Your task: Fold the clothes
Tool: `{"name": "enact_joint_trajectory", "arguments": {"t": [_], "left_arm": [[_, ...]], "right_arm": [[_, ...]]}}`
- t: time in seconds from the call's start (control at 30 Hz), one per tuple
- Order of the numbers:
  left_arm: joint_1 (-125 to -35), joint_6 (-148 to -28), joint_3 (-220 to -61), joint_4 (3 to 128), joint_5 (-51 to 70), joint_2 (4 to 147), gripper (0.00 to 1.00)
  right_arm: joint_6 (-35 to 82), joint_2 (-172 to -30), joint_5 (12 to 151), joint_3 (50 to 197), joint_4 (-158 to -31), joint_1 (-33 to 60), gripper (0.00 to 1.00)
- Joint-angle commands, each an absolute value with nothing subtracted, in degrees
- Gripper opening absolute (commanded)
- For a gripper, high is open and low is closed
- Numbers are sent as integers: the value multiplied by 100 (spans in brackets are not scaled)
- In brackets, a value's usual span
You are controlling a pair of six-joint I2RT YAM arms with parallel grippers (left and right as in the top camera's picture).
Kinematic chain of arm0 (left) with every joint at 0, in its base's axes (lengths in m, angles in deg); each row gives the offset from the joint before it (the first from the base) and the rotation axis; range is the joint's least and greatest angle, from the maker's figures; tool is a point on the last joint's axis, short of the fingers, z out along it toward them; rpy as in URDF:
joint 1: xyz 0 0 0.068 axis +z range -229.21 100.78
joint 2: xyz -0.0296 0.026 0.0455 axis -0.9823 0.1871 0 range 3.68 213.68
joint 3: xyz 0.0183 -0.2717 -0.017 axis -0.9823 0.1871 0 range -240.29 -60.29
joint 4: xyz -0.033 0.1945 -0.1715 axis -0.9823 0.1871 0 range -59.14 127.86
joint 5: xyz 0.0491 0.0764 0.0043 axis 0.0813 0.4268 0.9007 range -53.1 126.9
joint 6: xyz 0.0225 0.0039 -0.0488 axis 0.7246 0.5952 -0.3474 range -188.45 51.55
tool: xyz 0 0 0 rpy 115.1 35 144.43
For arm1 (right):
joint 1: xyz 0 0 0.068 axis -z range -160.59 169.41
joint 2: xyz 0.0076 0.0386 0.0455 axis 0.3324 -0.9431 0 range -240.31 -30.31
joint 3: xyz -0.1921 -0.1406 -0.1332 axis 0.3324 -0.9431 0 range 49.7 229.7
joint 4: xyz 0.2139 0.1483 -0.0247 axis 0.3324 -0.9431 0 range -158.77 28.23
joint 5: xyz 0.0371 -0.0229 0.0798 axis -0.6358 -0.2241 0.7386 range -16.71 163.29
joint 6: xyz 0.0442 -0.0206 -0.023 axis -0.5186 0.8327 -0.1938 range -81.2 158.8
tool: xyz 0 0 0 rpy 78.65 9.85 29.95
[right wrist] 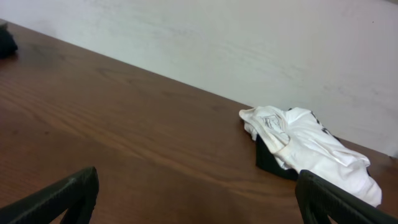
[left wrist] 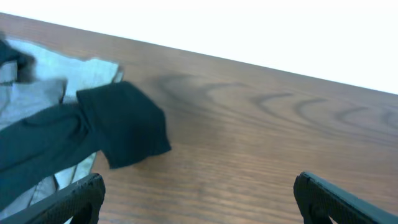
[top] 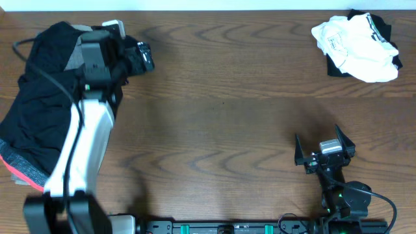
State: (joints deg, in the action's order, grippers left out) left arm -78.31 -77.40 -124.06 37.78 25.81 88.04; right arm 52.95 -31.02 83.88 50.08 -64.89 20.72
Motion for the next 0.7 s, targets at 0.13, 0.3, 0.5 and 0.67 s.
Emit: {"name": "enact_joint_trajectory", "arguments": {"t": [0.13, 0.3, 0.5, 0.67], "left_arm": [[-7833, -7703, -10524, 3045, 2754, 7119, 98], [-7826, -7703, -9198, 2460, 2756, 5862, 98], [-7829, -7703, -7768, 2230, 2756, 4111, 98], [-7826, -7705, -6861, 2086, 2756, 3042, 98]], "right_arm": [[5345, -3058, 8362, 5001, -6517, 2085, 99], [5345, -3058, 8362, 5001, -6517, 2085, 99], [5343, -3058, 8362, 5001, -6517, 2085, 99], [5345, -3058, 8362, 5001, -6517, 2085, 99]]}}
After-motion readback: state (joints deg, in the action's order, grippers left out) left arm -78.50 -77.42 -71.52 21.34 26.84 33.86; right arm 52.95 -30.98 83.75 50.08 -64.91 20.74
